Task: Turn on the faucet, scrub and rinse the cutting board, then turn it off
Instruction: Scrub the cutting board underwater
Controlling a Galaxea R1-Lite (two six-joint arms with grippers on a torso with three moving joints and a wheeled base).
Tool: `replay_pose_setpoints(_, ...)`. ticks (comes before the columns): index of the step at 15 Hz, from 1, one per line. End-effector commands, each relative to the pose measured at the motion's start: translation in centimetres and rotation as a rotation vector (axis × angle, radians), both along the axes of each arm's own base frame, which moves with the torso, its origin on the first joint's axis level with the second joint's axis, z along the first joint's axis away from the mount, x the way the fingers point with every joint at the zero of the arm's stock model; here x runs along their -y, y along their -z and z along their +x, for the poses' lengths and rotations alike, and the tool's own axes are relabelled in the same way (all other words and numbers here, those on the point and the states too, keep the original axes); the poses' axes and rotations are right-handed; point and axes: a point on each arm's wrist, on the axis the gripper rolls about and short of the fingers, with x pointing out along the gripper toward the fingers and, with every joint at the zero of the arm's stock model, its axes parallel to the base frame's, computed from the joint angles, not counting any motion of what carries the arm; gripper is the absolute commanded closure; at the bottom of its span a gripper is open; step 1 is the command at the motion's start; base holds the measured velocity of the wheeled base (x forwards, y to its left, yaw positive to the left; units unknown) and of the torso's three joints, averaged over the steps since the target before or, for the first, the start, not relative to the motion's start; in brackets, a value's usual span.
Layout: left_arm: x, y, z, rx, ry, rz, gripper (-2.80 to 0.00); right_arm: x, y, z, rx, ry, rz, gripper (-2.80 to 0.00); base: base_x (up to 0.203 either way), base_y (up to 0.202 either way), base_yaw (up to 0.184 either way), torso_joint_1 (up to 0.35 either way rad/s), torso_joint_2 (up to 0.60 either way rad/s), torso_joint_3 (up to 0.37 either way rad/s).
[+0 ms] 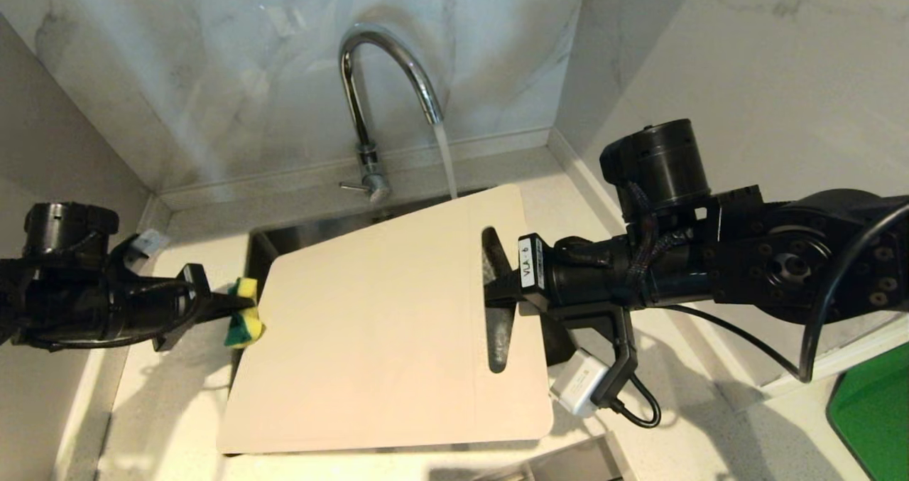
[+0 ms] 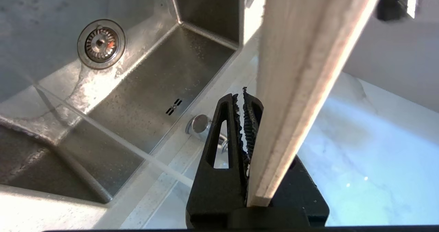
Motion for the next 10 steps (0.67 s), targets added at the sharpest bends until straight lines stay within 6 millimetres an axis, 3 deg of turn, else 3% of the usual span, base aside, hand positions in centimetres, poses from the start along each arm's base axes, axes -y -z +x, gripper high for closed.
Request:
replay_pose_setpoints(1, 1.2, -4.5, -1.1, 0.098, 0.033, -0.025, 0.00, 0.0, 0.2, 0.0, 0.004, -0.007, -0.008, 0.00, 0.000, 0.000, 0.000, 0.000, 0.00, 0.000)
replay_pose_setpoints(5, 3.3, -9.9, -4.3, 0.166, 0.105, -0.065, 0.00, 0.1, 0.2, 0.0, 0.004, -0.005, -0.009, 0.00, 0.000, 0.000, 0.000, 0.000, 0.00, 0.000)
replay_pose_setpoints(8, 6.8, -11.7, -8.0, 0.173, 0.256, -0.100, 0.00, 0.2, 0.2, 0.1, 0.004, 0.000, -0.009, 0.00, 0.000, 0.000, 0.000, 0.000, 0.00, 0.000)
replay_pose_setpoints(10, 9.9, -11.7, -10.5, 0.124, 0.377, -0.116, 0.00, 0.2, 0.2, 0.2, 0.004, 0.002, -0.009, 0.00, 0.000, 0.000, 0.000, 0.000, 0.00, 0.000)
